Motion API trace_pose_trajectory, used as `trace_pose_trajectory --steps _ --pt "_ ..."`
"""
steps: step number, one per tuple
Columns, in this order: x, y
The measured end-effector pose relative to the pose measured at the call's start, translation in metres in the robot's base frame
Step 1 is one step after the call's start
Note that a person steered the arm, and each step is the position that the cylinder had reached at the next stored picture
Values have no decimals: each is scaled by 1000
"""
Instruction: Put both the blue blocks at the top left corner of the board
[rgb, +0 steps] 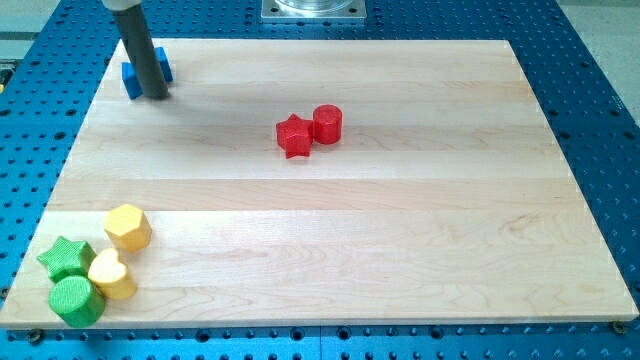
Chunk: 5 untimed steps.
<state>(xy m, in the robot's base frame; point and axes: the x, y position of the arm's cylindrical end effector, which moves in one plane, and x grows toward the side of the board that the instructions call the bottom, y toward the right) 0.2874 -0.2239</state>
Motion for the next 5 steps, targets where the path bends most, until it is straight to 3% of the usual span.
trace_pose_trajectory --steps 1,2,4,5 --pt "5 -8" --pt "43 -66" --pt "4 -28" --pt "21 -27"
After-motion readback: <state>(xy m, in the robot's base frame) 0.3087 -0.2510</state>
